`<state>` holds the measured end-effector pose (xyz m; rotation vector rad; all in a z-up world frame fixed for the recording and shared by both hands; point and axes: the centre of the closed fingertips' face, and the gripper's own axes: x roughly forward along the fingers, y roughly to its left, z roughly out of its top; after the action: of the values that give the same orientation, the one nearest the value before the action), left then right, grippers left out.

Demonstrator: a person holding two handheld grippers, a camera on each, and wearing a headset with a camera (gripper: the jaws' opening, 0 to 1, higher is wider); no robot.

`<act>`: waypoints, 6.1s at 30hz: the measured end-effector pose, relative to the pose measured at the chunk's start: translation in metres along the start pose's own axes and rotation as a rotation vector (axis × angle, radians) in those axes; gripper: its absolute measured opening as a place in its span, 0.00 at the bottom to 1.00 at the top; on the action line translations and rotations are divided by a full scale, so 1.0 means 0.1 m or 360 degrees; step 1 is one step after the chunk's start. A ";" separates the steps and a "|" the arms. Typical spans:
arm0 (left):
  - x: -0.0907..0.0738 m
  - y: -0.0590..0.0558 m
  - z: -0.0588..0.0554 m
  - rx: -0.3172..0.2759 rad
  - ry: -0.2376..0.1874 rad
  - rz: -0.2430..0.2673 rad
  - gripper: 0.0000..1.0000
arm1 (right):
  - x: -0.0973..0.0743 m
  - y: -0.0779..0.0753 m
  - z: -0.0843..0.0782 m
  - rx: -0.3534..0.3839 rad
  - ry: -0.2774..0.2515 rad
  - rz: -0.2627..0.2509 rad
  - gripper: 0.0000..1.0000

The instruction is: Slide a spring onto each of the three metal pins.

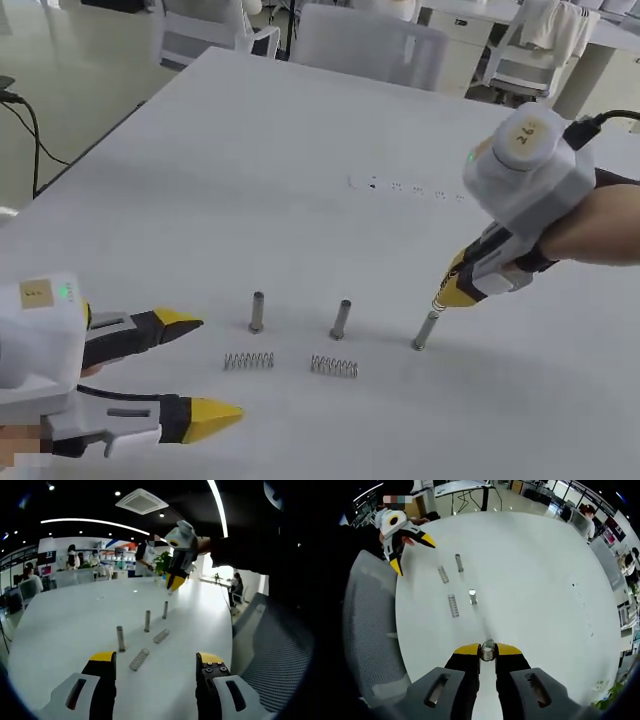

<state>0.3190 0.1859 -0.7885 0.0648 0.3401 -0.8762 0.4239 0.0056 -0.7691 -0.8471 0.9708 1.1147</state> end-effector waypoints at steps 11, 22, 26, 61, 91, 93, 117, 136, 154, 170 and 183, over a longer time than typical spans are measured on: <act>-0.01 0.02 -0.01 0.0001 0.0003 0.0003 0.59 | 0.14 -0.07 -0.08 0.0057 0.0016 0.0018 0.08; -0.02 0.02 -0.03 -0.0005 0.0007 0.0007 0.57 | 0.21 -0.08 -0.10 0.0054 0.0032 0.0021 0.08; -0.03 0.02 -0.04 -0.0009 0.0008 0.0007 0.57 | 0.23 -0.09 -0.11 0.0058 0.0038 0.0027 0.08; -0.03 0.01 -0.04 -0.0011 0.0019 0.0007 0.55 | 0.78 -0.01 -0.30 0.0080 0.0133 0.0083 0.08; -0.02 -0.01 -0.02 0.0002 0.0021 0.0000 0.54 | 0.65 0.00 -0.06 -0.0012 0.0018 0.0034 0.24; -0.02 -0.02 -0.02 0.0005 0.0022 0.0000 0.54 | 0.64 0.00 -0.02 -0.0031 0.0013 0.0027 0.24; -0.02 -0.04 0.01 0.0025 0.0027 -0.0009 0.53 | 0.71 0.54 0.25 -0.0218 0.0020 0.0171 0.19; -0.01 -0.08 0.01 0.0030 0.0036 -0.0024 0.50 | 0.97 0.72 0.28 -0.0321 0.0075 0.0203 0.11; 0.00 -0.09 0.01 0.0024 0.0045 -0.0027 0.48 | 1.10 0.75 0.23 -0.0353 0.0115 0.0207 0.08; 0.06 -0.15 0.03 0.0045 0.0057 -0.0061 0.47 | 1.06 0.74 0.21 -0.0318 0.0116 0.0177 0.08; 0.16 -0.29 0.10 0.0087 0.0073 -0.0133 0.46 | 0.79 0.89 0.25 -0.0306 0.0070 0.0235 0.08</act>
<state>0.3090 0.1538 -0.7822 0.1222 0.3636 -0.9678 0.3538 0.0752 -0.8404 -0.9700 0.9854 1.3365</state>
